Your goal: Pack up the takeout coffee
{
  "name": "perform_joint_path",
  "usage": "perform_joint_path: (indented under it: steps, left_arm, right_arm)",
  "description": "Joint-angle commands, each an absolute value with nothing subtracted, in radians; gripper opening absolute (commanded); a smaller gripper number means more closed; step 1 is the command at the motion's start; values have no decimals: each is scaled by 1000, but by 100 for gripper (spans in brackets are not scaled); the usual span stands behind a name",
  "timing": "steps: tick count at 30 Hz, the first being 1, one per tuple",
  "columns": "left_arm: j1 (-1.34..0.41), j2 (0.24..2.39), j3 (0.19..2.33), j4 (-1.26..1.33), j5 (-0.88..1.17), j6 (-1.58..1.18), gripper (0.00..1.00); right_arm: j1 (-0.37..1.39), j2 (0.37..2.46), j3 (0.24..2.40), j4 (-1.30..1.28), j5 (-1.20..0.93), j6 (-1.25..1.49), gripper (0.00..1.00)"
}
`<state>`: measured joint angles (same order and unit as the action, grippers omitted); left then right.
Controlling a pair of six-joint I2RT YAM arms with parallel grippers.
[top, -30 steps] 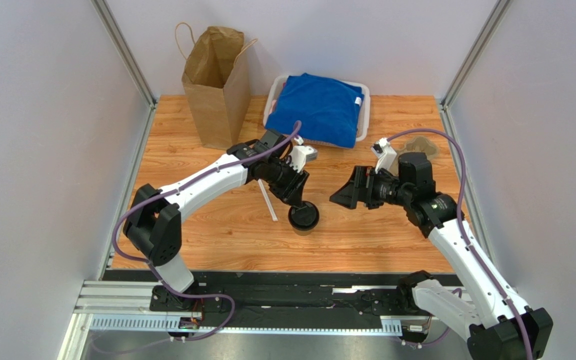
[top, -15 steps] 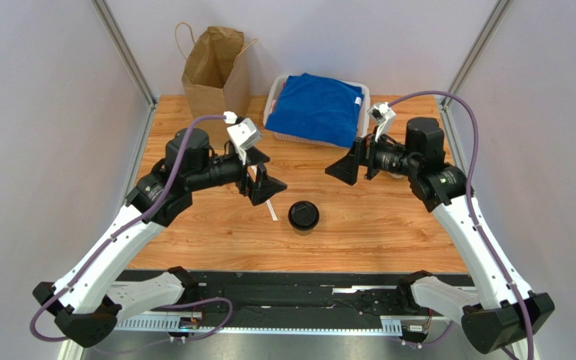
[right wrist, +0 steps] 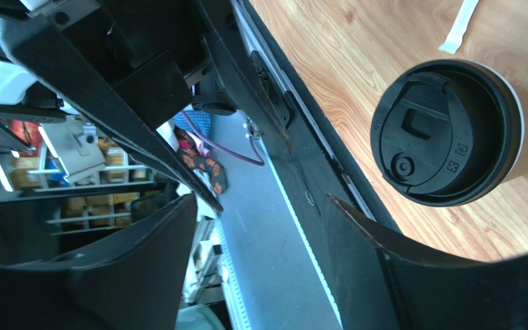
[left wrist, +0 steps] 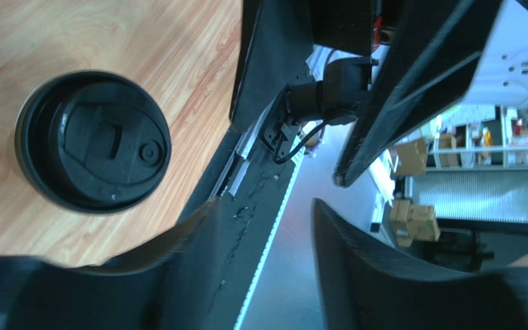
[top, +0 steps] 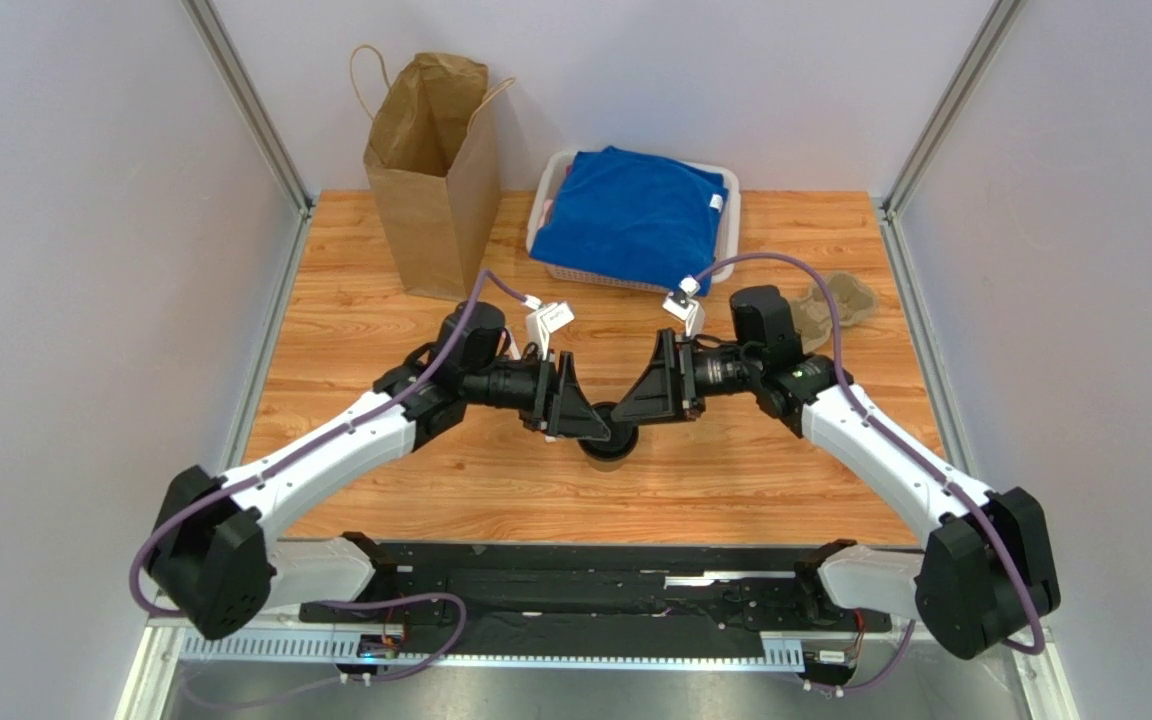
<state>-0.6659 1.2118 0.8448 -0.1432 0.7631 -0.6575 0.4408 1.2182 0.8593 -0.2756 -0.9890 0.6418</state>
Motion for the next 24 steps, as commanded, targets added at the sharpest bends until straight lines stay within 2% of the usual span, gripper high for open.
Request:
perform_joint_path:
  steps: [1, 2, 3, 4, 5, 7, 9, 14, 24]
  left_arm:
    - [-661, 1276, 828, 98, 870, -796, 49]
    - [-661, 1290, 824, 109, 871, -811, 34]
    - [-661, 1302, 810, 133, 874, -821, 27]
    - [-661, 1318, 805, 147, 876, -827, 22]
    - [-661, 1325, 801, 159, 871, -839, 14]
    - [-660, 1351, 798, 175, 867, -847, 7]
    - [-653, 1370, 796, 176, 868, -851, 0]
    - [-647, 1434, 796, 178, 879, -845, 0]
    - [-615, 1586, 787, 184, 911, -825, 0]
  right_arm:
    - [440, 1259, 835, -140, -1031, 723, 60]
    - [440, 1269, 836, -137, -1031, 718, 55]
    - [440, 1279, 838, -135, -1029, 716, 49]
    - [440, 1299, 838, -132, -1029, 716, 36]
    - [440, 1308, 838, -130, -1029, 713, 29]
    - [440, 1331, 838, -123, -1029, 712, 13]
    - [440, 1371, 845, -120, -1037, 713, 6]
    - [451, 1442, 854, -129, -1063, 703, 0]
    - [457, 1540, 848, -104, -1083, 660, 0]
